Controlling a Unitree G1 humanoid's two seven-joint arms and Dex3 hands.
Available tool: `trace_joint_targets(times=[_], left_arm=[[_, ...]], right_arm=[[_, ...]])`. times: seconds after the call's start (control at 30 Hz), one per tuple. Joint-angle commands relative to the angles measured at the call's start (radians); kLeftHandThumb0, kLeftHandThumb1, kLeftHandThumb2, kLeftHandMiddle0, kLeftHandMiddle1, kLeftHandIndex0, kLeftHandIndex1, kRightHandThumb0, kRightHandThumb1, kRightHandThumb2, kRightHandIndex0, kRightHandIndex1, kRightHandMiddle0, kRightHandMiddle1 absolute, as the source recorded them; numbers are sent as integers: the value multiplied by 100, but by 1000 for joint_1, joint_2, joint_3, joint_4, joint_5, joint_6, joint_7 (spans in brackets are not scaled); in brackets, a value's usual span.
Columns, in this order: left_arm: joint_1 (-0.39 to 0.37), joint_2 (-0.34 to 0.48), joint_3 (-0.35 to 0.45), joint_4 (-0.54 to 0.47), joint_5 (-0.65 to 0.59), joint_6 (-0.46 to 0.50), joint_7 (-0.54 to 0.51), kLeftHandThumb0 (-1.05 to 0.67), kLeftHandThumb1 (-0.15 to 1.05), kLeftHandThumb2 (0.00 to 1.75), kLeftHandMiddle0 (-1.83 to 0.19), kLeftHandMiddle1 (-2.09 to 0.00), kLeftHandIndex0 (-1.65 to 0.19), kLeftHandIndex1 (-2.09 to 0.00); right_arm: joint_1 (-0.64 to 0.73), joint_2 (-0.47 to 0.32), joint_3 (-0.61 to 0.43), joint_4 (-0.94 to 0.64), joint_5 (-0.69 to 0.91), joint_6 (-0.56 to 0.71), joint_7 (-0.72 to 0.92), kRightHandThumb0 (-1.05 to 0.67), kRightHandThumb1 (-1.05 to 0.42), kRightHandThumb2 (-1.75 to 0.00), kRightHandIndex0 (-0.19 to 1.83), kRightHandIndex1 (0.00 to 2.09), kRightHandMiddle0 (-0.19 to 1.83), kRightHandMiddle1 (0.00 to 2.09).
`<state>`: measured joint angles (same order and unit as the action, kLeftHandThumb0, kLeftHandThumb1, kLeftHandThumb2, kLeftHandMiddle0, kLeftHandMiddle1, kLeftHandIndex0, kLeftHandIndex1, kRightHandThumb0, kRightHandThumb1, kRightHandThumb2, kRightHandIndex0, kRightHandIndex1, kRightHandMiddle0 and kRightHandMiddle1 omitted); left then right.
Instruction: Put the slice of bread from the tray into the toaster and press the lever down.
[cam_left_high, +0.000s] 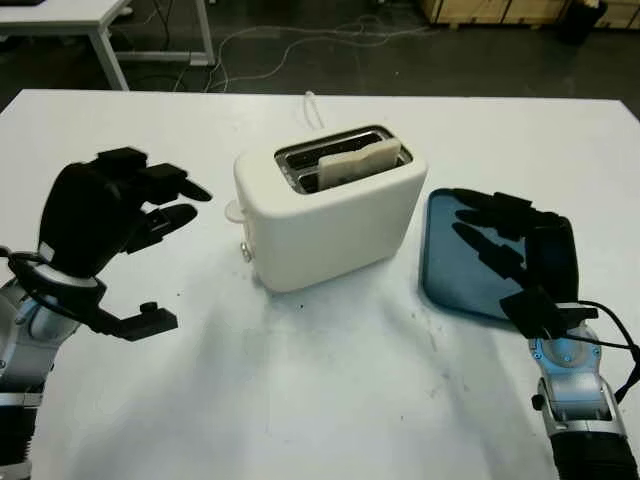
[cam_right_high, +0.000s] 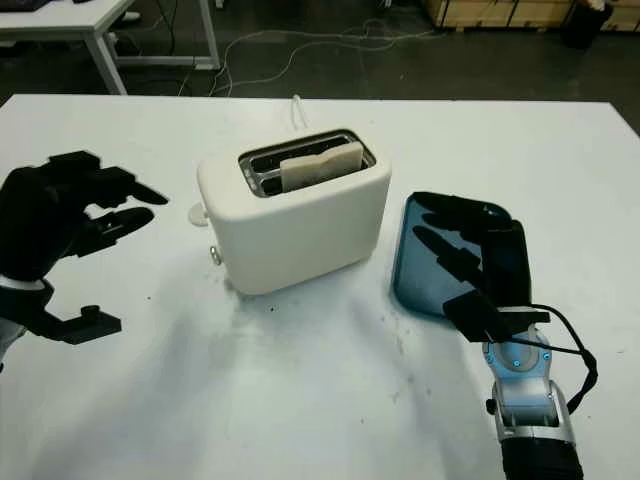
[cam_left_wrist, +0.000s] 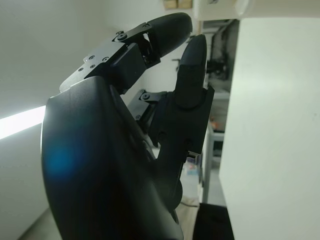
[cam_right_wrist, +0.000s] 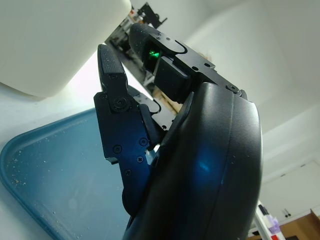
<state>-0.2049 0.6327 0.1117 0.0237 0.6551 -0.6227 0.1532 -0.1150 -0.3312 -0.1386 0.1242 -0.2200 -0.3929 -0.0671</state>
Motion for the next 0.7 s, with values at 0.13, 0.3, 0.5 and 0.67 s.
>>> trace_joint_targets(times=[0.13,0.3,0.5,0.67], left_arm=[[-19,7,-50,11,2,13,-25,-31,92,27,-74,-160,-89,-21],[-16,3,-75,16,-5,16,-30,-29,92,27,-71,-167,-87,-15],[-17,11,-89,20,-5,21,-44,-29,92,29,-69,-169,-87,-12],[-13,12,-91,17,-1,35,-46,-29,92,29,-70,-168,-88,-11]], right_arm=[[3,3,2,-5,10,-9,4,-33,-92,-9,97,18,93,0],[2,1,3,-1,5,-15,0,-33,-92,-9,97,18,93,0],[2,3,2,-1,8,-14,0,-33,-92,-9,98,18,93,0],[4,3,3,-5,11,-8,5,-34,-92,-9,98,18,92,0]])
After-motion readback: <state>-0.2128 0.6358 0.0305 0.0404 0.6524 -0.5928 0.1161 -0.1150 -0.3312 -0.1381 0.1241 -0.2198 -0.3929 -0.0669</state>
